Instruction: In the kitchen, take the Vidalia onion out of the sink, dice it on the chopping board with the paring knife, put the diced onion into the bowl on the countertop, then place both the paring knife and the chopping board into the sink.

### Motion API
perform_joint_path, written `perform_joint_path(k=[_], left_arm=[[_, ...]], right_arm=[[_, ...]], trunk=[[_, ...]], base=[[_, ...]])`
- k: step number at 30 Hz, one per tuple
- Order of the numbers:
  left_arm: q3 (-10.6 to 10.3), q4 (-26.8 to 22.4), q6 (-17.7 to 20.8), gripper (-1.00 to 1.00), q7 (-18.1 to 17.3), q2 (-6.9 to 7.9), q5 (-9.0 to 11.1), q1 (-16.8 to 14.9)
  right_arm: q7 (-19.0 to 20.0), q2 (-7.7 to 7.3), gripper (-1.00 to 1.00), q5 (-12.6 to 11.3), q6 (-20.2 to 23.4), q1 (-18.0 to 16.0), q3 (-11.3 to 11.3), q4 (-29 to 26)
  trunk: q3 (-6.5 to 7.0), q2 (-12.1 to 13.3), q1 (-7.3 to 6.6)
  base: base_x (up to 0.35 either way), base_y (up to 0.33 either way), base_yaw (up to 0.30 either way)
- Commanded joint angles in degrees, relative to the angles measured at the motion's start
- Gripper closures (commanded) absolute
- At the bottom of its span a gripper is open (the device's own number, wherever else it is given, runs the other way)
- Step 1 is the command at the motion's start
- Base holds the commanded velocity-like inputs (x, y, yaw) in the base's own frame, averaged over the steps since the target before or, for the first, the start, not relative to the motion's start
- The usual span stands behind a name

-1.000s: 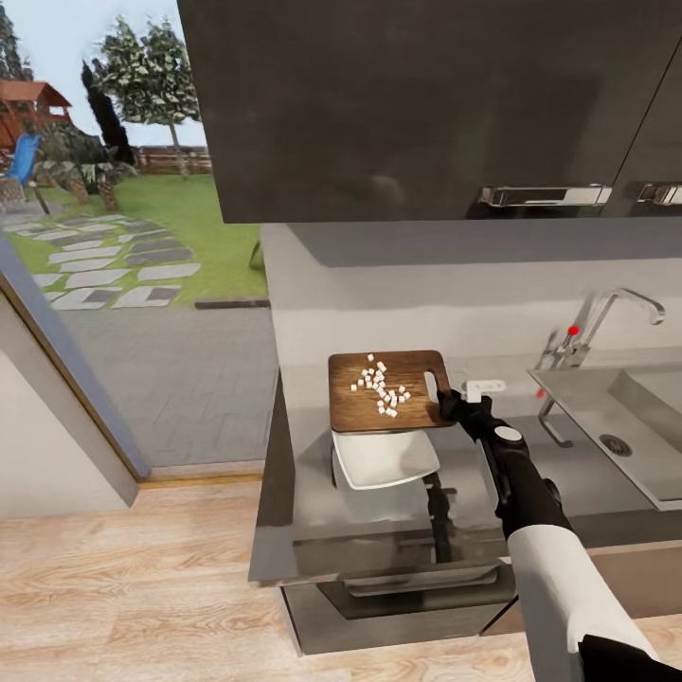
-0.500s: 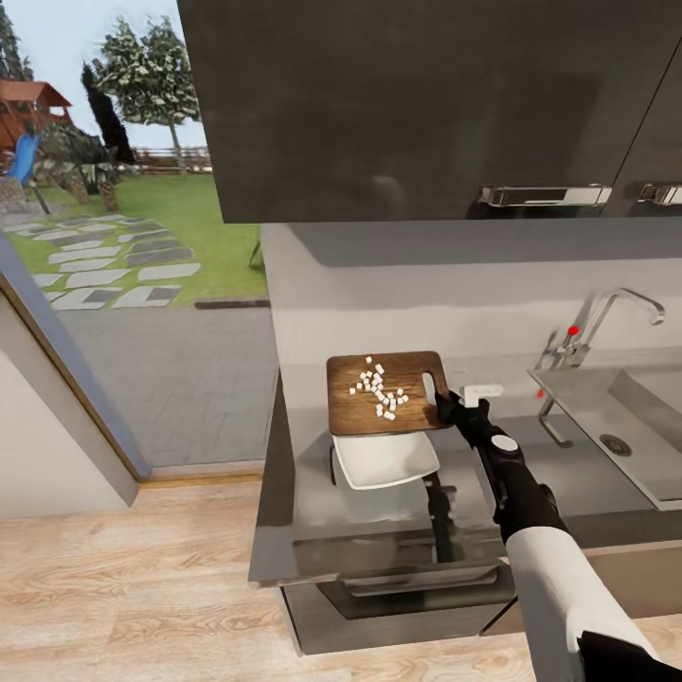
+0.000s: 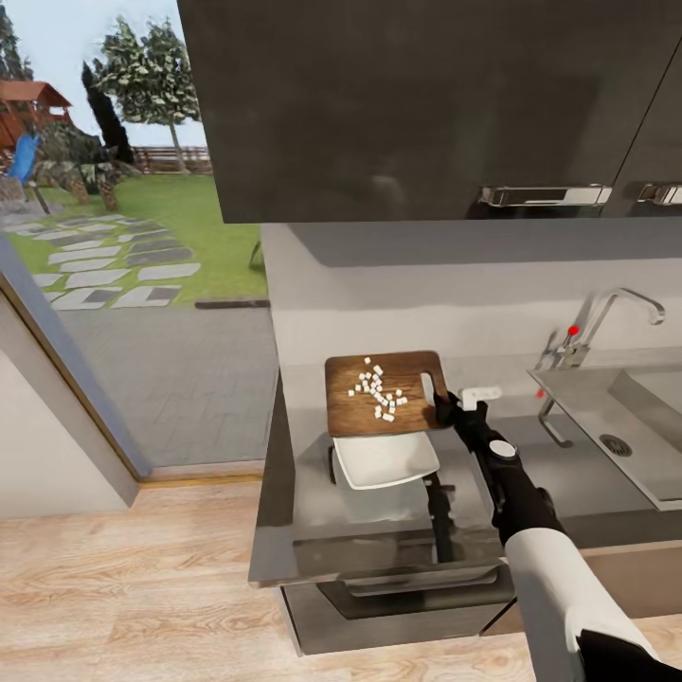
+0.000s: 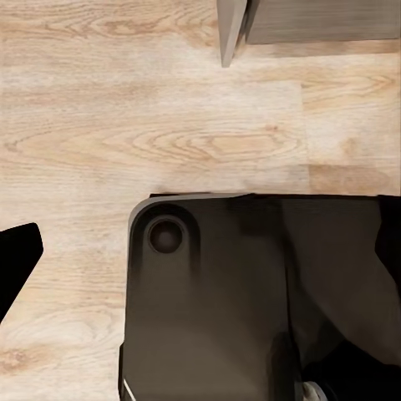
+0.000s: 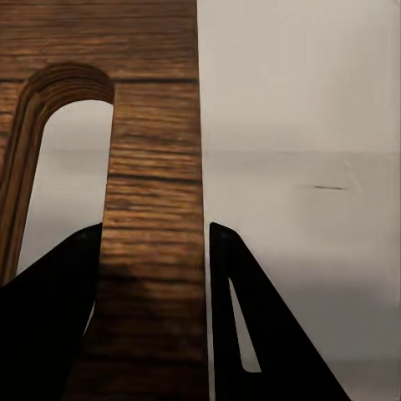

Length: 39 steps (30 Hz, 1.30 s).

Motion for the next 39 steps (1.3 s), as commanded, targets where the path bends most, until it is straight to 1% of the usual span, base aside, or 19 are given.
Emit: perform_joint_path(k=[1,3,7,9,10,18,25,39], left_arm=[[-0.5,-0.1,-0.1,-1.00,0.3,0.03,0.4,0.0],[-0.5,-0.1,-0.1,-1.00,0.2,0.03,0.4,0.0],[-0.5,0.0,-0.1,-1.00,0.2,0.03,0.5,0.0],[-0.5,0.1,-0.1,-1.00,0.2,0.03,0.5,0.0],[-0.5,0.2,-0.1,-1.00,0.2,0.03,0.5,0.0],[-0.5,0.3,-0.1,-1.00,0.2,0.03,0.4,0.0],[-0.5,0.3,-0.1,-1.00,0.2,0.03,0.4,0.0],[-0.5,0.3,-0.1,-1.00,0.3,0.03,0.4,0.0]], right_arm=[[0.4,0.10,1.00,0.6,-0.9,-0.1,-0.5,0.5],[0.4,0.10,1.00,0.6,-1.7,-0.1,-1.1,1.1],[0.5,0.10,1.00,0.6,-2.2,-0.1,-4.7,1.6],[0.6,0.10,1.00,0.6,-2.3,-0.1,-5.8,1.6],[0.7,0.10,1.00,0.6,-2.3,-0.1,-6.0,1.6],[0.9,0.10,1.00,0.6,-2.4,-0.1,-6.3,1.6],[0.9,0.10,1.00,0.6,-4.0,-0.1,-6.3,1.6],[0.5,0.19,1.00,0.6,-4.2,-0.1,-6.3,1.7]], trunk=[[-0.10,-0.1,0.03],[-0.10,-0.1,0.03],[-0.10,-0.1,0.03],[-0.10,-0.1,0.03],[-0.10,-0.1,0.03],[-0.10,-0.1,0.03],[-0.10,-0.1,0.03],[-0.10,-0.1,0.03]], base=[[0.000,0.000,0.000],[0.000,0.000,0.000],[0.000,0.000,0.000],[0.000,0.000,0.000],[0.000,0.000,0.000],[0.000,0.000,0.000],[0.000,0.000,0.000],[0.000,0.007,0.000]])
